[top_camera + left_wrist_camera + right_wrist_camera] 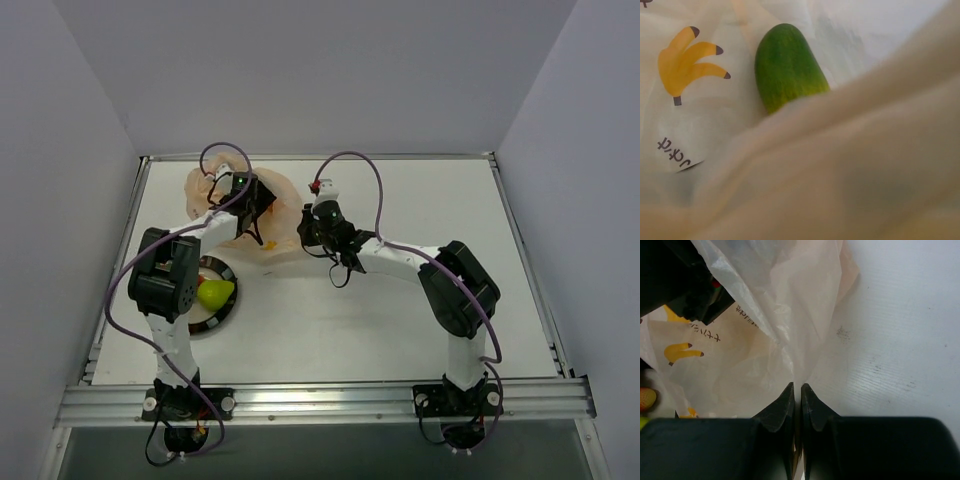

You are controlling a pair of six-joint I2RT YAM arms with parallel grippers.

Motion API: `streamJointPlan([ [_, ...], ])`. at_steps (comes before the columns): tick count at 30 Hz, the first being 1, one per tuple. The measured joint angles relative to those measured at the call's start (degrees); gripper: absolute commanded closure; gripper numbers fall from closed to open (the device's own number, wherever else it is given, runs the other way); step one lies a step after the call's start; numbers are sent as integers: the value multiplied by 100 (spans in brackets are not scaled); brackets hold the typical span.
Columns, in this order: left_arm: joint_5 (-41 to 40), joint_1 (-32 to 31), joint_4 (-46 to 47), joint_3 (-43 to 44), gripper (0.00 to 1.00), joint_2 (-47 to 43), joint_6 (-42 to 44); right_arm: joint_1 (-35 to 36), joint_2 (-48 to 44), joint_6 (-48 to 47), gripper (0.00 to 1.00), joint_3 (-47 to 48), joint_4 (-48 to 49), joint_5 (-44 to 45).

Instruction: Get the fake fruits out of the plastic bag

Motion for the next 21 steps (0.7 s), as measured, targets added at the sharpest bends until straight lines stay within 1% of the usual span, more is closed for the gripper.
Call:
streamJointPlan([
  [4, -35, 33, 37, 254, 28, 433, -138, 0, 0, 0, 96, 9, 0, -70],
  [5, -46, 37, 81, 310, 24, 538, -179, 0, 0, 0, 96, 11, 2, -92],
  [8, -63, 66, 249, 468, 20, 807, -258, 0, 0, 0, 96, 17, 0, -136],
  [11, -63, 92, 435, 719, 14, 1088, -334, 0, 2, -2, 96, 31, 0, -186],
  [18, 7, 120, 1145, 1217, 13, 1740, -516, 0, 101, -4, 96, 136, 2, -282],
  [21, 24, 151, 1497, 1327, 8, 1928, -573, -2, 157, -11, 96, 149, 2, -319],
])
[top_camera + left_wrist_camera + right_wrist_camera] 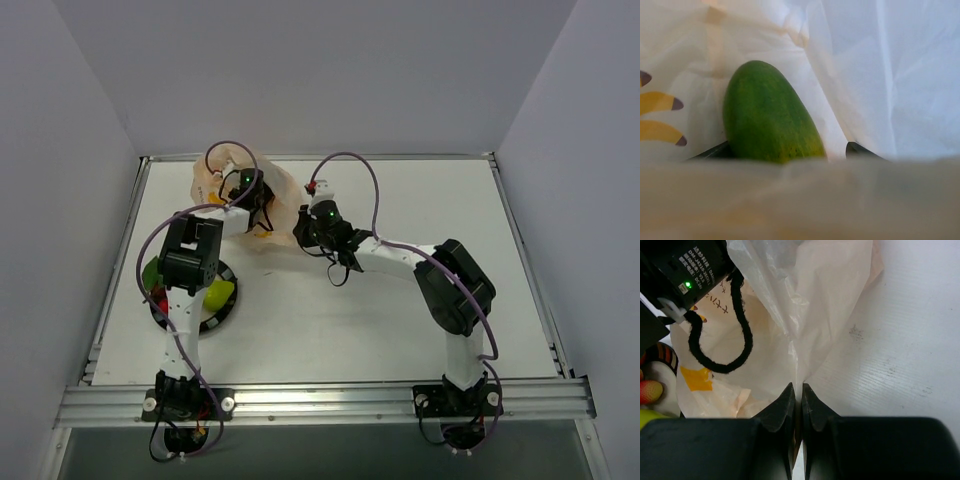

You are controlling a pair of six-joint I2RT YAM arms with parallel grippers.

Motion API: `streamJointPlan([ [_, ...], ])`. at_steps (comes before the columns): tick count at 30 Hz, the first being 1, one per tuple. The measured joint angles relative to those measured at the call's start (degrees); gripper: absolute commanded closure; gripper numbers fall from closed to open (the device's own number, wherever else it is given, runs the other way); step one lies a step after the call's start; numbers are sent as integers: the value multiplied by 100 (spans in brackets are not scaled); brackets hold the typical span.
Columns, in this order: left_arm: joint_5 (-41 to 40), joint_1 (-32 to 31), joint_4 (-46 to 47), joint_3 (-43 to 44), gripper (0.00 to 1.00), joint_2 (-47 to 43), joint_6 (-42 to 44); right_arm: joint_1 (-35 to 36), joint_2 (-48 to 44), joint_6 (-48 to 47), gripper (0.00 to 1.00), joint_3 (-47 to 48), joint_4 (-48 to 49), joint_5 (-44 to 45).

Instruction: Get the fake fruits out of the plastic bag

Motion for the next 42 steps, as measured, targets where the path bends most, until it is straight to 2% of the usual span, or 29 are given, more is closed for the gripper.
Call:
streamJointPlan([
  [3, 7, 48, 332, 31, 12, 125, -70, -9, 7, -11, 97, 0, -4, -26],
  [4, 15, 72, 431, 48, 26, 175, -96, -11, 7, -11, 97, 0, -2, -31],
  [8, 79, 133, 649, 160, 54, 415, -236, -31, 7, -11, 96, 0, -4, -33],
  [10, 118, 144, 761, 155, 63, 444, -267, -66, 7, -11, 97, 0, -9, -33],
  [14, 203, 144, 979, -87, 74, 363, -271, -151, 7, -11, 97, 2, -9, -31],
  [22, 531, 144, 675, -1316, 76, -719, -26, -258, 114, 7, 98, 291, 31, 184],
  [29, 863, 144, 138, -2225, 76, -2168, 352, -284, 511, 177, 100, 627, 221, 472],
  [35, 973, 144, -382, -2549, 76, -3388, 809, -293, 669, 352, 100, 634, 258, 538],
  [42, 1130, 186, -343, -2597, 76, -3864, 981, -299, 664, 334, 100, 590, 426, 522],
])
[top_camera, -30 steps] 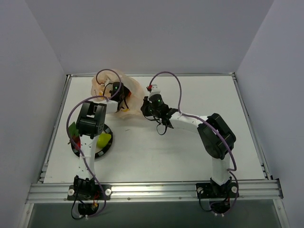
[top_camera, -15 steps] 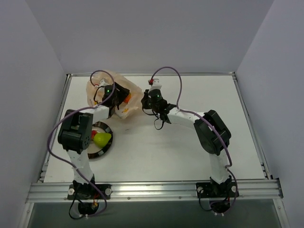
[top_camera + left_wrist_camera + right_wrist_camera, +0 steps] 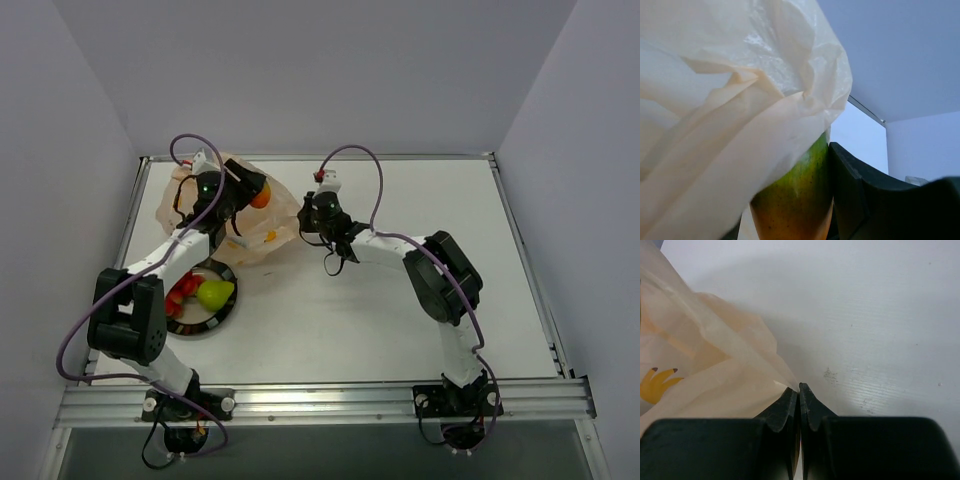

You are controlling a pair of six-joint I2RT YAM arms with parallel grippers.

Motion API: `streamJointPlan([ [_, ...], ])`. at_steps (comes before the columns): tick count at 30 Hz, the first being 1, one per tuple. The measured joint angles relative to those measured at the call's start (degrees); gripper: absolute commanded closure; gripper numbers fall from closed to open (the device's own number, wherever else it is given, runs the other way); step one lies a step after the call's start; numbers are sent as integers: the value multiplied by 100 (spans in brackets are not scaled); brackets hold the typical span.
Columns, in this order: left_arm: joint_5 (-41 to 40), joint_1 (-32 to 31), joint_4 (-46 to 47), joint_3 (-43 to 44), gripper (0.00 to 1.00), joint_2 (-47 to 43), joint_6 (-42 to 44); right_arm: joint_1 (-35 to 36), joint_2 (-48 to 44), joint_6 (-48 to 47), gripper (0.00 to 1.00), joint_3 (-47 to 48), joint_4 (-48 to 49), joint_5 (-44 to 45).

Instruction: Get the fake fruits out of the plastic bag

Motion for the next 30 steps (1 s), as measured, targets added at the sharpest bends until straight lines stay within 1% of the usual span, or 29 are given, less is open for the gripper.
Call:
streamJointPlan([
  [4, 446, 37, 251, 175, 78, 269, -55, 0, -42, -11, 100, -264, 125, 11],
  [6, 664, 37, 247, 509, 83, 560, -107, 0, -50, -22, 100, -391, 131, 61],
  [8, 844, 37, 181, 968, 88, 905, -136, -2, -57, -63, 100, -446, 118, 179],
  [10, 1019, 33, -9, 1532, 90, 1231, -149, -4, -90, -127, 100, -448, 87, 334],
  [14, 1467, 33, -437, 2927, 91, 1821, -238, -4, -304, -284, 100, -376, 37, 765],
  [16, 1799, 31, -455, 3523, 91, 2046, -442, -4, -393, -374, 100, -214, 39, 975],
  [18, 2135, 31, -238, 3805, 92, 2135, -732, 20, -444, -487, 100, 4, 33, 1163],
  [19, 2234, 31, -157, 3797, 93, 2124, -822, 37, -444, -525, 100, 92, 39, 1211],
  [21, 2505, 42, 227, 3488, 94, 2013, -1158, 52, -444, -612, 100, 238, 37, 1259],
  [26, 3112, 118, 1298, 1967, 97, 1766, -2022, 76, -289, -629, 100, 402, -2, 1222],
  [28, 3307, 155, 1408, 1432, 98, 1733, -2210, 70, -144, -608, 100, 466, -39, 1145],
  [30, 3416, 184, 1338, 984, 98, 1644, -2221, 44, -81, -577, 100, 459, -116, 1093],
])
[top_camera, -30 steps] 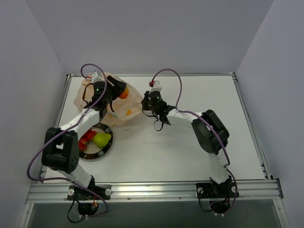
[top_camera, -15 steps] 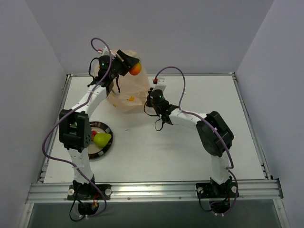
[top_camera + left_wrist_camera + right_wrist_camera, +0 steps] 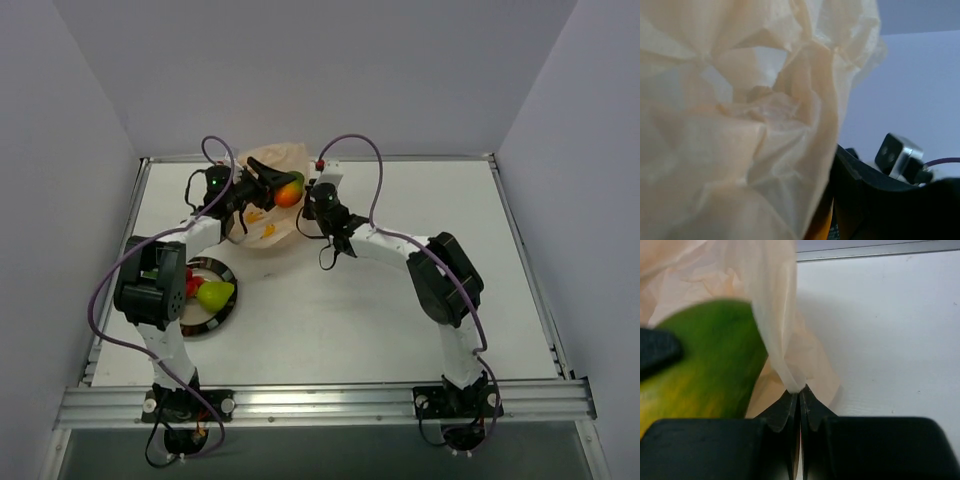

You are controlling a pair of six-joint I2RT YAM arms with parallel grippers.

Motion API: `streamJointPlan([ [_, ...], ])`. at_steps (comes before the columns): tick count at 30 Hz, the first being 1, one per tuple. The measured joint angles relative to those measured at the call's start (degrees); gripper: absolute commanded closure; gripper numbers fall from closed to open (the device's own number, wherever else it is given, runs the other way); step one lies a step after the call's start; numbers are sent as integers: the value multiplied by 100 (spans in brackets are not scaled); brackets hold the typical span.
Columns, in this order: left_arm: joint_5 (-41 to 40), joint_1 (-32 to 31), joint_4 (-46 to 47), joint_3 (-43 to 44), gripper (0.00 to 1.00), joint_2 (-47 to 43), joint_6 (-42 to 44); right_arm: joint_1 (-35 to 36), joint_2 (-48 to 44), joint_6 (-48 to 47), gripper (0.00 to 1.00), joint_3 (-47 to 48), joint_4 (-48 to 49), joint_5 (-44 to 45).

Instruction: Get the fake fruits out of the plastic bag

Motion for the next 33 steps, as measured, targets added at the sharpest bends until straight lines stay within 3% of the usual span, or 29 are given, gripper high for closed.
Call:
streamJointPlan([
  [2, 28, 26, -402, -332, 98, -251, 164, -35, 13, 37, 100, -48, -15, -52],
  [4, 72, 33, -835, -407, 98, -555, 402, -70, 13, 72, 93, -120, 44, -136],
  [9, 297, 44, -1062, 306, 98, -999, 621, -146, 0, 57, 77, -693, 442, -621],
  [12, 289, 44, -695, 752, 97, -1016, 509, -203, -74, 0, 48, -1167, 597, -1008],
  [13, 264, 50, -503, 820, 98, -1016, 411, -219, -149, -28, 29, -1316, 601, -1121],
  [16, 87, 59, 107, 839, 98, -994, 46, -240, -538, -55, 9, -1703, 601, -1486],
  [20, -83, 42, 474, 914, 98, -798, -210, -254, -1353, -55, 1, -1941, 643, -1895],
  [23, -79, -37, 522, 1222, 98, -481, -376, -284, -1805, -76, 0, -1928, 813, -2035],
  [27, 39, -212, 184, 1604, 98, -365, -299, -372, -1762, -118, 0, -1576, 831, -2267],
  [30, 7, -299, -588, 1469, 98, -953, 212, -509, -1185, -186, 1, -872, 579, -2697],
  [33, -393, -262, -1655, 813, 98, -2251, 1014, -573, -702, -232, 1, -503, 463, -3213],
])
